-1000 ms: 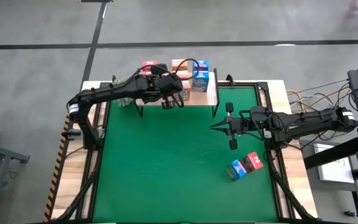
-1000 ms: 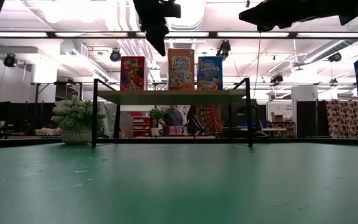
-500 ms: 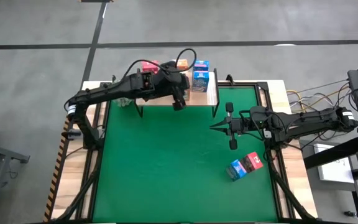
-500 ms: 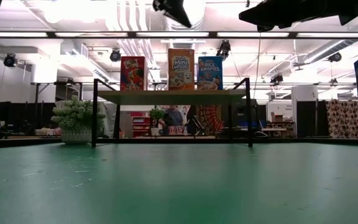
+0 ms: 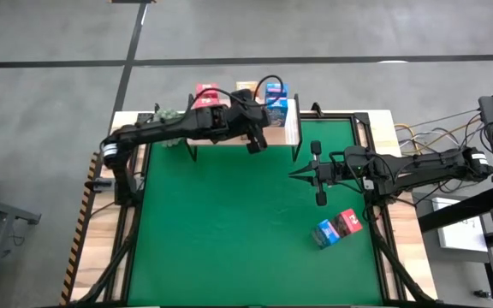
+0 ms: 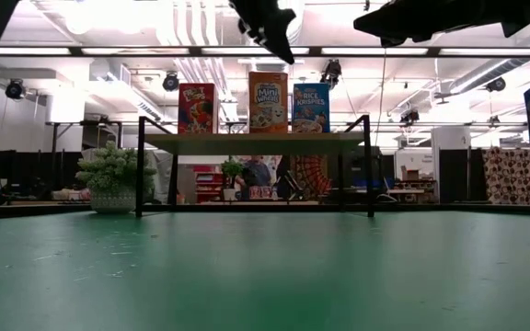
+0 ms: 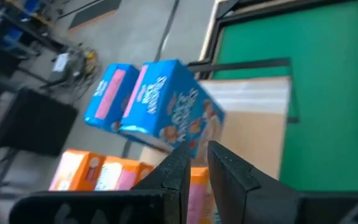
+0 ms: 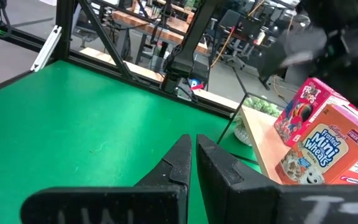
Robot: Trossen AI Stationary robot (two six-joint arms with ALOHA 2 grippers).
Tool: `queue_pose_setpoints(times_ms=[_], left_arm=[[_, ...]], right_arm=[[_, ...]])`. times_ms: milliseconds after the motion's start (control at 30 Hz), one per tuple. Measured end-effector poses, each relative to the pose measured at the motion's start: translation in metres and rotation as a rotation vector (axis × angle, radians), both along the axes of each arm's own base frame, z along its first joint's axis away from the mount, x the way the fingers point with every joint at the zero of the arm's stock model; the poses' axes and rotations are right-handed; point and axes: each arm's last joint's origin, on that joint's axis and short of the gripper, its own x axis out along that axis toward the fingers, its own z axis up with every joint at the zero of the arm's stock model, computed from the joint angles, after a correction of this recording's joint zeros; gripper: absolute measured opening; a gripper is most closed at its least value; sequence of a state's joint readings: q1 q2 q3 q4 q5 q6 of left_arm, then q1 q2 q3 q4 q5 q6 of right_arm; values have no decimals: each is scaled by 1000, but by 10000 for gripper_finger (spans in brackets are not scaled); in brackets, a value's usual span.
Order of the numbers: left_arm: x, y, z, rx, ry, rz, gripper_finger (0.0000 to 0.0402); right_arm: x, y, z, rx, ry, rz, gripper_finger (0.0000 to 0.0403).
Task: Stack cereal on shelf
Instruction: Put the orange cereal box on the shelf aligned with the other orange cereal boxes
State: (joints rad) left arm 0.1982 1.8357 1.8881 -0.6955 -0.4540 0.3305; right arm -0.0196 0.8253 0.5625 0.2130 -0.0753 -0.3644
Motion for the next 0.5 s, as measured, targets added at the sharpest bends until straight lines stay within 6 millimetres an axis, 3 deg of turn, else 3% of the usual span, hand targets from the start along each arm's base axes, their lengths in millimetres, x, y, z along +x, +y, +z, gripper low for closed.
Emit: queue_pose_setpoints(times_ms=[500], left_arm=[[-1, 1, -12, -10, 82, 39, 39]], right_arm=[[0, 0, 0, 2, 0, -1, 13]])
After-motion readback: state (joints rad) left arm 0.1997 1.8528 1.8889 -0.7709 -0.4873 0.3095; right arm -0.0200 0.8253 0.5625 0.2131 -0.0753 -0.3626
